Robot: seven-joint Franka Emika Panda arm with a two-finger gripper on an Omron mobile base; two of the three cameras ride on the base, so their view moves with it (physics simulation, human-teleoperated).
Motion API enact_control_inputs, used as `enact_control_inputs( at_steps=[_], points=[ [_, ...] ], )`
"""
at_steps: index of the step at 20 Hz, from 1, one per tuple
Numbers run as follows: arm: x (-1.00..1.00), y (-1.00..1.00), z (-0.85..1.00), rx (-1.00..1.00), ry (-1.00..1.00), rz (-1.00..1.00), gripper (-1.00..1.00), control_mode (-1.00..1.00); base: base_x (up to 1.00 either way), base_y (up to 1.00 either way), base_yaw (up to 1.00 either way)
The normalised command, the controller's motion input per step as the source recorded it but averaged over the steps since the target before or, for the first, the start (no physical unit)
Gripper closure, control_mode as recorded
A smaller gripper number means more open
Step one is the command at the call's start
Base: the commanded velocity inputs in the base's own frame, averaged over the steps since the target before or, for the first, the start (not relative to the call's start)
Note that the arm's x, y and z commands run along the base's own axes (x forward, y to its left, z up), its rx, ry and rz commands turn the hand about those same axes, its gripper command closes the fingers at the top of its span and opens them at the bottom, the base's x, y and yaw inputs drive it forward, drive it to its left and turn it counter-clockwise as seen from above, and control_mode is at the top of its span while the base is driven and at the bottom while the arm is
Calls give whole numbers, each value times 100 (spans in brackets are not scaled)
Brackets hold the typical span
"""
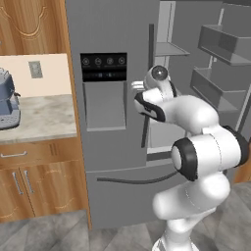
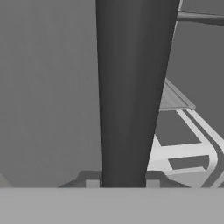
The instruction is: Retrieve the sausage and cheese from the fridge and place them on the cutting board on the counter.
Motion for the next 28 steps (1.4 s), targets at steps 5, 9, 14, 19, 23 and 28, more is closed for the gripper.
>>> enact_control_inputs(
  at_steps=[5,9,14,19,23,28],
  points=[
    [-68,32,49,5,4,0,100,-100,0,0,0],
    [-100,43,55,5,13,0,100,-100,0,0,0],
    [-100,52,42,2,13,0,100,-100,0,0,0],
    [-87,57,32,1,1,0,100,-100,0,0,0],
    [-70,9,47,8,1,-3,100,-100,0,0,0],
    [-85,-33,48,10,0,-11,100,-100,0,0,0]
  ],
)
